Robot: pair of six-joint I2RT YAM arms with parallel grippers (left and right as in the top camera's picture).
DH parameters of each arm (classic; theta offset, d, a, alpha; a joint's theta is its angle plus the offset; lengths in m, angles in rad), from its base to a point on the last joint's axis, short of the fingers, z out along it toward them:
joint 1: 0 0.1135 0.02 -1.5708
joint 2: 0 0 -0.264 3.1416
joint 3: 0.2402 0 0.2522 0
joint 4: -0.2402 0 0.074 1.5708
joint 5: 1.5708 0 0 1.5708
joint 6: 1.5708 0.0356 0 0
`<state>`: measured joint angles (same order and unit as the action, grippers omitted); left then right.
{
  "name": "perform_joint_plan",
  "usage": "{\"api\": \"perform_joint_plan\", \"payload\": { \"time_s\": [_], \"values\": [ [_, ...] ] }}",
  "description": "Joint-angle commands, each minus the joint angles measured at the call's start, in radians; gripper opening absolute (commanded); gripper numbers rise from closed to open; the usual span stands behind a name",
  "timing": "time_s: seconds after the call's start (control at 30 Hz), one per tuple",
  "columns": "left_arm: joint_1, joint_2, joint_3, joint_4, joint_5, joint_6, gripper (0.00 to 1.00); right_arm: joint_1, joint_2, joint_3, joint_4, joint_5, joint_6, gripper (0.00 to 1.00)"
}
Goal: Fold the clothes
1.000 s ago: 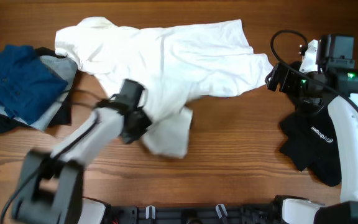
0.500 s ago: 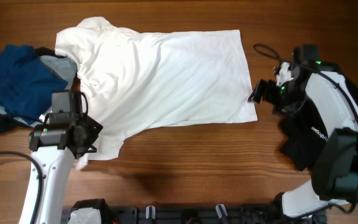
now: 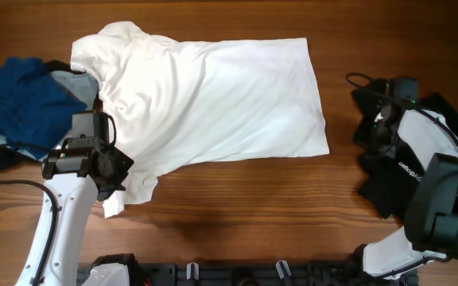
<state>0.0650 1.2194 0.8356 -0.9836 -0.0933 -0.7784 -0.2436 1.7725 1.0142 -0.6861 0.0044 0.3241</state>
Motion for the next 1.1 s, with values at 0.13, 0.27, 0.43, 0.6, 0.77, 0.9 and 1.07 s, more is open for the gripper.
{"api": "perform_joint_plan", "payload": {
  "time_s": [0.13, 0.27, 0.43, 0.6, 0.77, 0.9, 1.07],
  "values": [
    [0.002, 0.003, 0.0, 0.002, -0.024, 0.016, 0.04, -0.234, 0.144, -0.008, 0.055, 0.111, -0.035, 0.04],
    [0.002, 0.003, 0.0, 0.002, -0.024, 0.016, 0.04, -0.408, 0.153, 0.023, 0.089, 0.153, 0.083, 0.04],
    [0.002, 0.003, 0.0, 0.003, -0.024, 0.016, 0.04, -0.549, 0.148, 0.174, 0.042, 0.154, 0.091, 0.04],
    [0.002, 0.003, 0.0, 0.0, -0.023, 0.016, 0.04, -0.605, 0.142, 0.323, -0.085, 0.265, 0.215, 0.04],
    [0.002, 0.003, 0.0, 0.0, -0.023, 0.016, 0.04, -0.583, 0.093, 0.363, -0.058, -0.027, 0.08, 0.04],
    [0.002, 0.003, 0.0, 0.0, -0.023, 0.016, 0.04, -0.472, 0.063, 0.363, -0.12, -0.542, -0.168, 0.14],
    [0.003, 0.003, 0.0, 0.003, -0.023, 0.016, 0.04, -0.229, 0.063, 0.306, -0.286, -0.485, -0.268, 0.22]
  ]
}}
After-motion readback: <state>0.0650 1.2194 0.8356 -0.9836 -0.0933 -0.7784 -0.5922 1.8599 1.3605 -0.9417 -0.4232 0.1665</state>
